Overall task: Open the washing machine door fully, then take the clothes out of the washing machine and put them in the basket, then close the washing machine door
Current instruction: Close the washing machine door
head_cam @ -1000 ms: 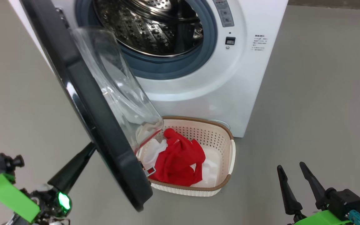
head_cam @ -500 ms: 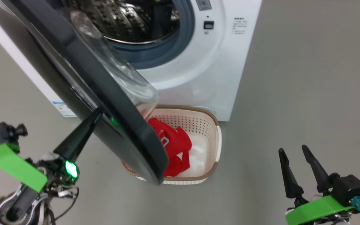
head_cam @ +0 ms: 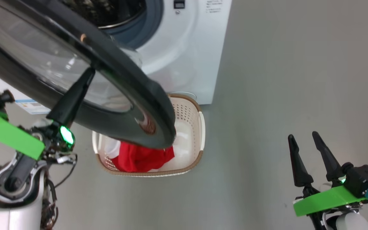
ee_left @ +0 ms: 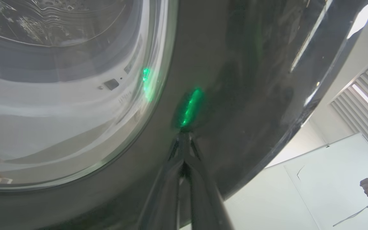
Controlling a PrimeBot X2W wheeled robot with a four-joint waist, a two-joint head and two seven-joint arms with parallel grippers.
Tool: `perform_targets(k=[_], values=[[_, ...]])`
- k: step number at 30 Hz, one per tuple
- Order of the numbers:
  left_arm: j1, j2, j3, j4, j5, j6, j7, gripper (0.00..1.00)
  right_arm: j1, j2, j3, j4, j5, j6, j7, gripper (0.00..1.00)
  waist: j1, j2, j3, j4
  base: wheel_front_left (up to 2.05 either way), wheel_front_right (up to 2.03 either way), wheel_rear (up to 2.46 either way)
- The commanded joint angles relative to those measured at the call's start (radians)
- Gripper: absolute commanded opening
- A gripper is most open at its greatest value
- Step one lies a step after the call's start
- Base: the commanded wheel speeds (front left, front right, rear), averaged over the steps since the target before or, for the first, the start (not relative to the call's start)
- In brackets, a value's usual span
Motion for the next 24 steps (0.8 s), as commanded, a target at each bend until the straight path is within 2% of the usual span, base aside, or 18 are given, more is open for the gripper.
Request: perform_targets(k=[1,16,24], values=[[-0.047,0.036,0.02,-0.02,0.008,-0.006,-0.01,0.0,-0.031,-0.011,0.021,-0.027,0.011,0.007,-0.006,1.0,0.0,0.0,0.027,-0.028,0.0,0.0,0.0],[-0.235,0.097,-0.049,0.108,0.03,-0.006,-0.153,0.0,-0.071,-0.011,0.029,-0.037,0.043,0.007,-0.006,1.0,0.0,0.0,0.081,-0.106,0.0,0.0,0.0],[-0.24,0.133,-0.072,0.133,0.016,-0.006,-0.215,0.0,-0.068,-0.011,0.024,-0.036,0.05,0.007,-0.006,1.0,0.0,0.0,0.075,-0.121,0.0,0.0,0.0]])
